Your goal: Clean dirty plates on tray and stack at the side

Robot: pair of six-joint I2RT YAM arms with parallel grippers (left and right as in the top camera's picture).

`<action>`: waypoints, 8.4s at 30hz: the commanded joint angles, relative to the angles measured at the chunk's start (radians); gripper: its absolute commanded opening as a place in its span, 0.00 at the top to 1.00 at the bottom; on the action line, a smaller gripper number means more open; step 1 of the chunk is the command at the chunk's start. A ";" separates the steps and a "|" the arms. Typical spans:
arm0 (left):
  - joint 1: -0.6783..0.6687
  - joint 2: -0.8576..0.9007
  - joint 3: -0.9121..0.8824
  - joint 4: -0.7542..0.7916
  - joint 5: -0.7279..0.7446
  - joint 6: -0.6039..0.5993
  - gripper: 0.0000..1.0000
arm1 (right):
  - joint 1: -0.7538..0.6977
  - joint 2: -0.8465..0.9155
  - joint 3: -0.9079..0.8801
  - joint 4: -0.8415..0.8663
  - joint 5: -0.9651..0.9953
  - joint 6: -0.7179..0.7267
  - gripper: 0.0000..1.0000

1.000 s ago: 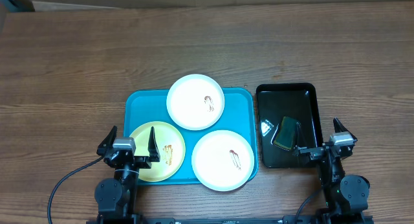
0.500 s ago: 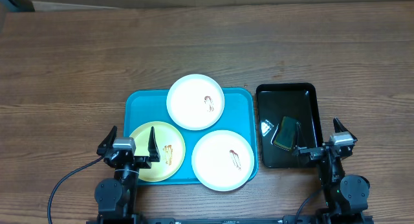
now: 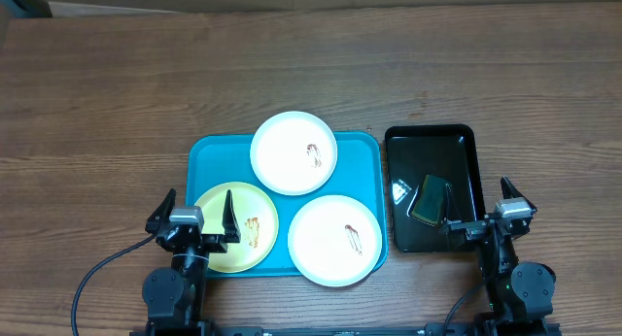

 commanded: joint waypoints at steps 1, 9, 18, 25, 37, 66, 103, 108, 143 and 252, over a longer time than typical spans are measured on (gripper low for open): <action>0.004 -0.003 -0.004 -0.002 -0.007 0.019 0.00 | -0.006 -0.009 -0.010 0.006 -0.006 -0.002 0.00; 0.004 -0.003 -0.004 0.016 0.008 0.019 0.00 | -0.006 -0.009 -0.010 0.006 -0.006 -0.002 0.00; 0.004 0.006 0.201 -0.050 0.167 -0.115 0.00 | -0.006 -0.009 -0.010 0.006 -0.006 -0.002 0.00; 0.004 0.299 0.725 -0.363 0.301 -0.142 0.00 | -0.006 -0.009 -0.010 0.006 -0.007 -0.001 0.00; 0.004 1.070 1.686 -1.120 0.818 -0.146 0.00 | -0.006 -0.008 0.029 0.015 -0.087 0.243 0.00; -0.360 1.363 1.442 -1.452 0.245 -0.254 0.36 | -0.006 1.489 1.696 -1.514 -0.290 0.158 0.00; -0.671 1.365 0.759 -0.768 0.101 -0.698 0.46 | -0.006 1.517 0.802 -0.785 -0.084 0.518 0.10; -0.697 1.365 0.757 -0.769 0.032 -0.767 0.49 | -0.006 1.516 0.801 -0.794 -0.083 0.518 0.09; -0.703 1.365 0.628 -0.606 -0.018 -0.843 0.75 | -0.006 1.517 0.801 -0.820 -0.138 0.521 0.15; -0.703 1.365 0.628 -0.544 -0.059 -0.815 0.96 | -0.001 1.528 0.957 -0.913 -0.075 0.411 0.96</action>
